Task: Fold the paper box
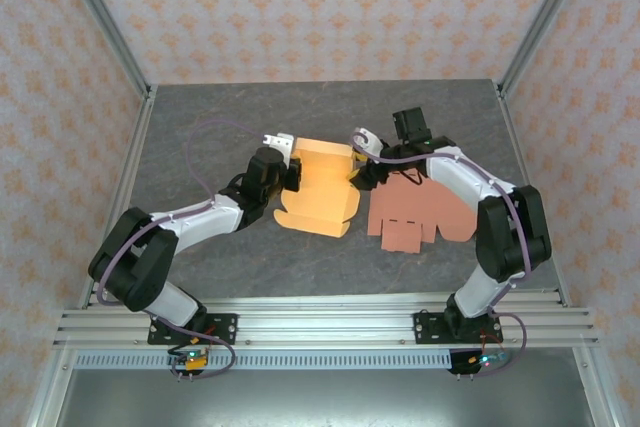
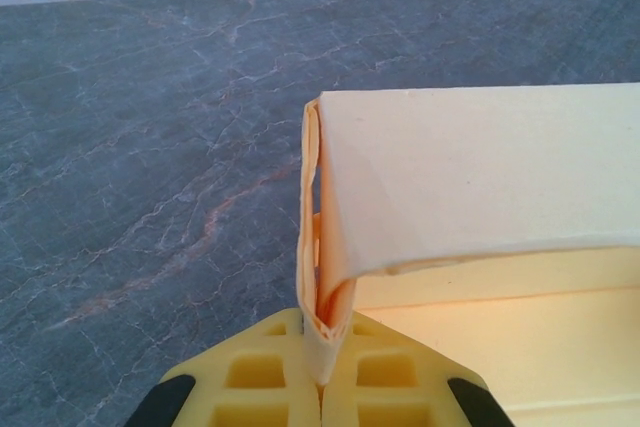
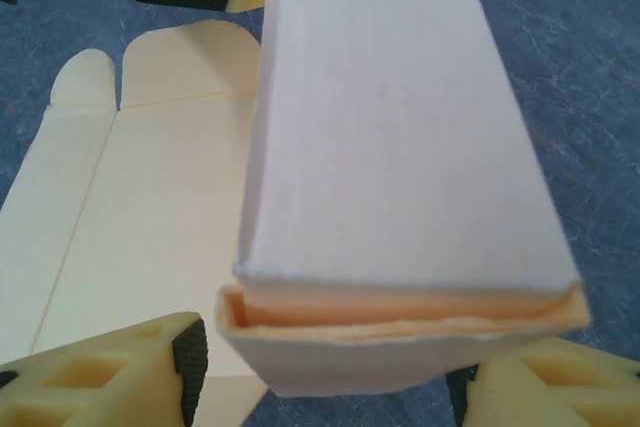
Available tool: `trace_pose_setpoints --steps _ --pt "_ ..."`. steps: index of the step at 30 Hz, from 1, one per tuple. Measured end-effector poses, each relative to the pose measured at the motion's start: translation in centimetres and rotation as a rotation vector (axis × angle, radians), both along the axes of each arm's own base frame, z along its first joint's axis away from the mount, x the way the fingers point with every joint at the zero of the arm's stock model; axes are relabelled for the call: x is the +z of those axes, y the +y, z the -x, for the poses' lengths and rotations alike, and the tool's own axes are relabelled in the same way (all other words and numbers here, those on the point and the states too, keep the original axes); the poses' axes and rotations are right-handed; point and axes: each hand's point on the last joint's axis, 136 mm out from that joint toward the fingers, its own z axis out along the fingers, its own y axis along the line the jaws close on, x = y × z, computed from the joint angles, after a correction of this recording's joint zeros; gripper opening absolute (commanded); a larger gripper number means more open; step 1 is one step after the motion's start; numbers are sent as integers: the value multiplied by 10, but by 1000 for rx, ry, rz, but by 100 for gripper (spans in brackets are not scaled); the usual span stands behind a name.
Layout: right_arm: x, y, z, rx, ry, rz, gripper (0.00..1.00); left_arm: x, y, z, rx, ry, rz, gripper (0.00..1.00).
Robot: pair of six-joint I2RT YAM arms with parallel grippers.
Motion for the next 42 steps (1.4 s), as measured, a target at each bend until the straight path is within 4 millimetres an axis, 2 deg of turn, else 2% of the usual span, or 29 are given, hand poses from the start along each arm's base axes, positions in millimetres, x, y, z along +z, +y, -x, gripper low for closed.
trace_pose_setpoints --steps 1,7,12,15,16,19,23,30,38,40,42 --pt "-1 0 -1 -6 6 2 57 1 -1 0 -1 -4 4 0" --pt "9 3 -12 -29 5 -6 28 3 -2 -1 -4 -7 19 0" --pt "7 9 -20 -108 25 -7 27 1 1 -3 17 3 39 0" --pt "-5 16 -20 -165 36 -11 28 -4 8 -6 45 17 46 0" --pt "-9 17 -19 -190 33 -17 30 -6 9 -6 52 23 48 0" --pt "-14 18 -14 -235 38 -50 47 -13 9 -7 59 41 47 0" --pt "-8 19 -10 -223 20 -81 54 -13 6 -6 51 42 59 0" --pt "7 23 0 -100 -16 -60 54 -11 3 -6 43 39 75 0" --pt "28 26 -9 -89 -20 -83 54 -11 3 -6 42 34 78 0" --pt "31 28 -13 -93 -17 -91 52 -12 3 -6 42 34 77 0" --pt "30 29 -15 -99 -4 -93 46 -12 3 -6 43 35 77 0"
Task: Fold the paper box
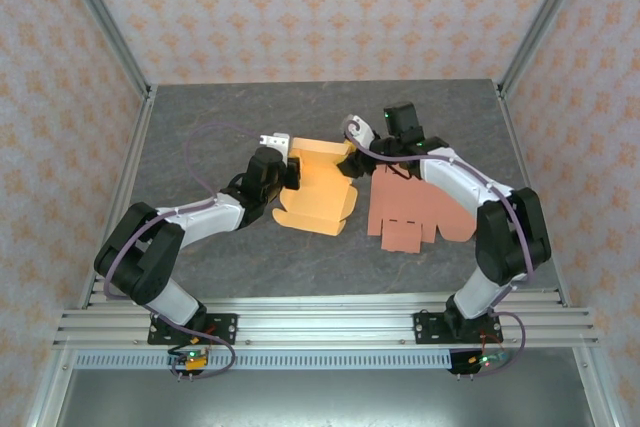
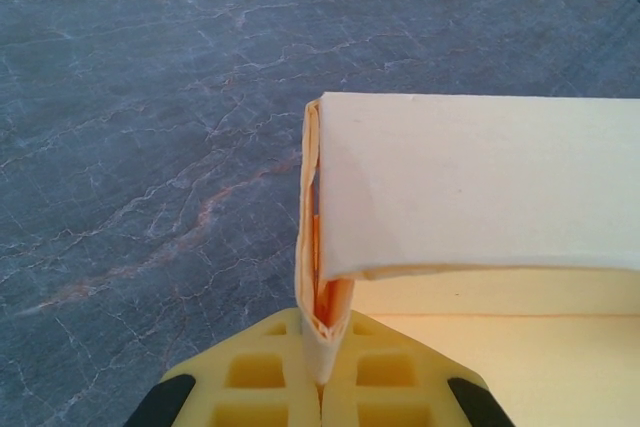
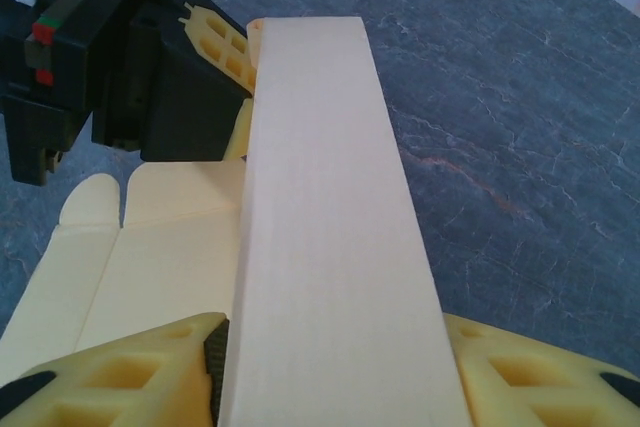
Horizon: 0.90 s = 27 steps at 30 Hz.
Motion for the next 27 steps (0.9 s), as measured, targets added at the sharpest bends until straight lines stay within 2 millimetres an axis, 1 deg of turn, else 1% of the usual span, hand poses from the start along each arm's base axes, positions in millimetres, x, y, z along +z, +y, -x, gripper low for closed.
trace_pose_setpoints --steps 1,2,3,5,6,7,8,9,10,11,14,17,20,23,25,27 --pt "-2 0 0 -4 7 3 38 0 0 0 0 0 0 0" --pt "-5 0 -1 -13 13 9 35 0 0 0 1 1 -1 0" --pt "-6 0 -3 -22 15 12 33 -2 1 1 2 6 -3 0" --pt "-7 1 -5 -32 11 15 33 -4 2 2 7 13 0 0" --pt "-8 1 -6 -37 10 16 35 -4 2 2 11 14 2 0" --pt "-9 2 -6 -40 5 15 39 -4 3 1 17 15 3 0" --pt "-10 3 -6 -43 3 11 49 -5 4 1 25 17 3 0" --pt "-12 3 -6 -48 6 7 54 -6 6 1 34 21 4 0" --pt "-15 4 -5 -53 16 4 62 -8 7 2 44 31 5 0" --pt "-17 3 -4 -59 28 1 67 -9 8 3 55 40 12 0" --pt "-22 2 -2 -76 50 -7 72 -14 12 2 94 63 32 0" --pt "-21 -2 -1 -114 48 -29 73 -23 14 1 131 98 60 0" --pt "-11 -13 0 -188 33 -75 74 -29 16 -1 183 144 106 0" --pt "9 -28 -6 -300 -2 -141 74 -27 23 -7 251 168 181 0" --pt "24 -41 -11 -418 -16 -206 74 -26 28 -11 315 194 257 0" --pt "39 -55 -16 -544 -5 -279 73 -30 33 -11 373 233 326 0"
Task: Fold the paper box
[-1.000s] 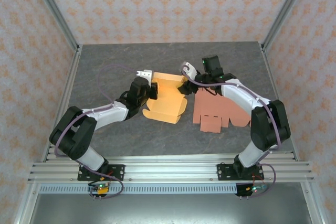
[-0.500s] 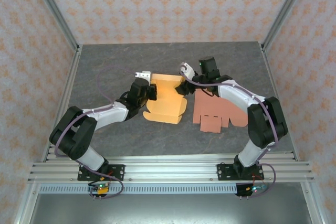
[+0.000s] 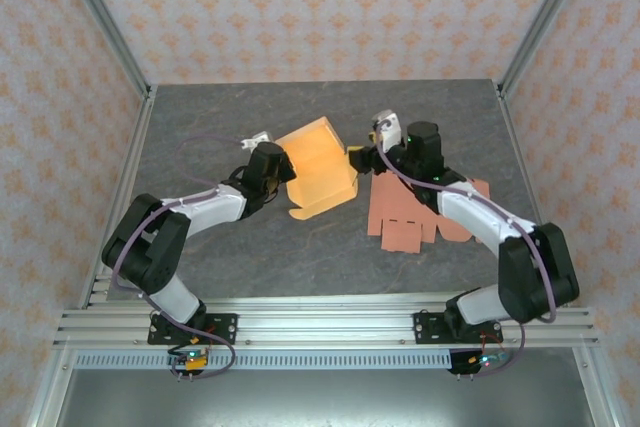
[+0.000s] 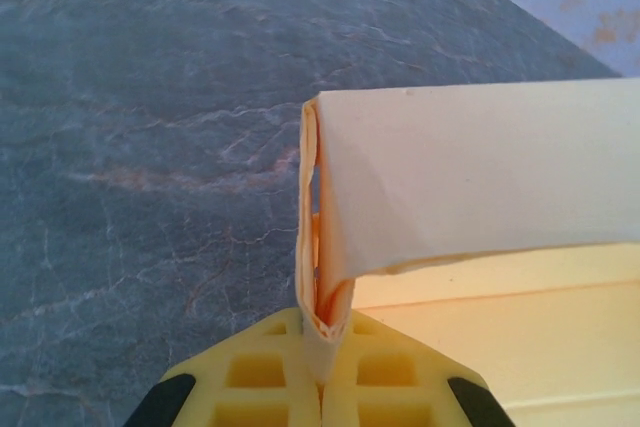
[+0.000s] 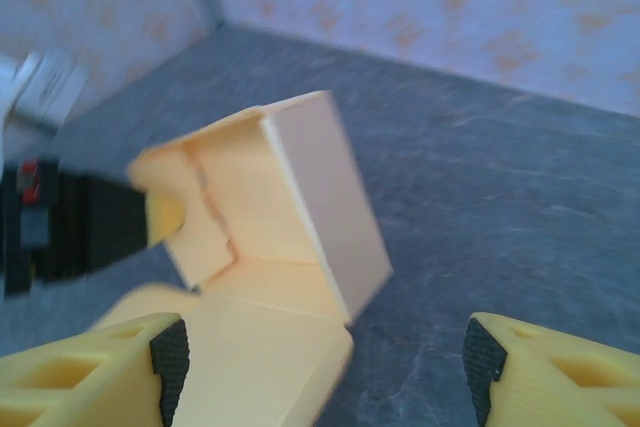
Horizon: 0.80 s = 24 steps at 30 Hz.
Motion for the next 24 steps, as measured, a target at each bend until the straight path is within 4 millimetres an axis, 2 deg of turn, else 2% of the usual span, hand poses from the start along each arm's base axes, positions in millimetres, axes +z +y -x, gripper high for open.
trace_pose_setpoints --steps 5,7,12,15,18,21,24 --pt "21 -25 -2 -233 80 -217 73 -13 7 7 141 95 171 0" --pt "23 -26 6 -276 123 -287 82 -17 7 9 184 126 219 0" --pt "29 9 38 -280 205 -372 80 -26 5 11 285 192 332 0" --pt "29 27 54 -281 244 -404 76 -32 1 7 324 223 405 0" --pt "19 33 55 -308 295 -427 72 -37 -5 4 345 250 464 0" --pt "-7 39 49 -340 371 -411 70 -39 -9 4 354 267 499 0" --pt "-31 53 44 -346 446 -353 64 -37 -10 2 363 261 520 0"
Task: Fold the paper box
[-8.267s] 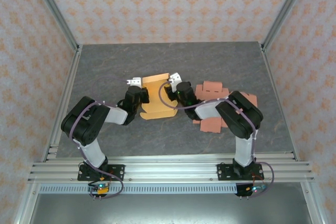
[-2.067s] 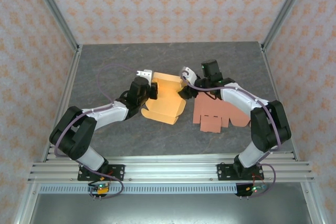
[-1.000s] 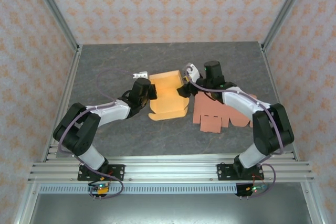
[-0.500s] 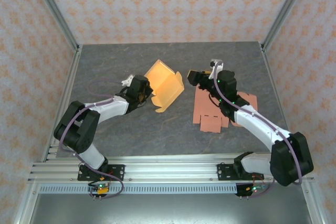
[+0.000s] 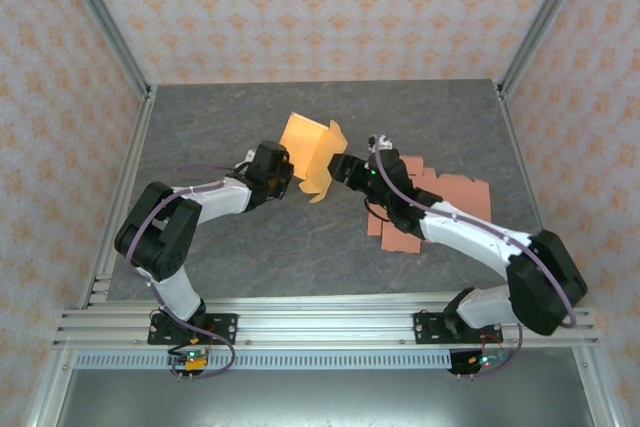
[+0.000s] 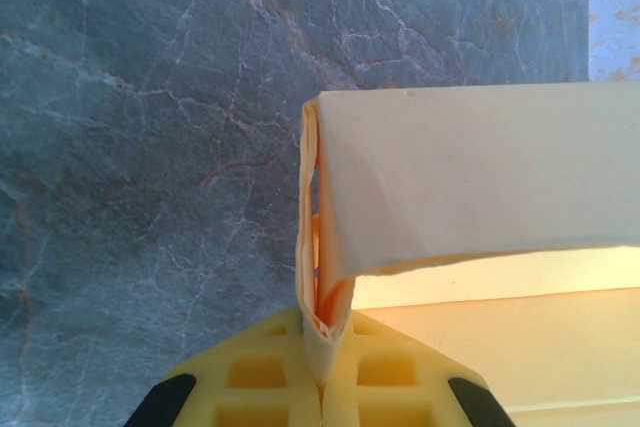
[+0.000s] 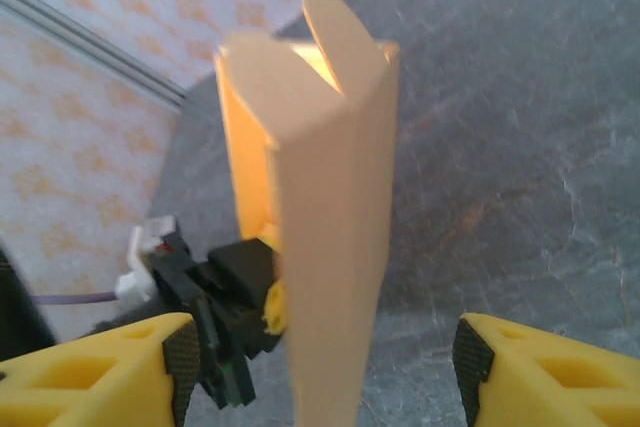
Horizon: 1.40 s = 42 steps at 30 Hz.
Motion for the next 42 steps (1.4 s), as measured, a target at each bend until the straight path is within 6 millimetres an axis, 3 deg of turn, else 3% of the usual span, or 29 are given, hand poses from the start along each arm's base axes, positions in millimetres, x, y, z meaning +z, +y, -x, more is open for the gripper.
trace_pose_setpoints --steps 3,6,9,12,16,21,25,29,34,37,42 --pt "-8 19 0 31 37 24 49 3 -1 -3 15 -17 25 0" --pt "-10 32 0 56 49 39 21 3 -2 -3 20 -27 39 0" --pt "-10 35 -4 58 46 67 1 4 -2 -4 22 -42 51 28" --pt "-9 31 -9 49 38 124 0 3 -2 -3 30 -59 76 55" --pt "-3 25 -15 73 -18 265 0 13 -3 5 5 -90 95 74" --pt "6 1 -30 122 -104 483 0 65 0 22 -75 -185 76 94" --pt "15 -36 -51 169 -138 641 0 114 11 45 -139 -291 18 95" --pt "37 -60 -65 288 -217 795 0 139 26 65 -218 -368 -138 97" --pt "42 -63 -44 554 -342 940 0 155 37 67 -365 -440 -384 100" --pt "48 -67 -27 702 -428 967 0 166 28 63 -515 -465 -477 100" --pt "55 -73 -11 840 -526 978 0 179 -11 66 -806 -530 -481 100"
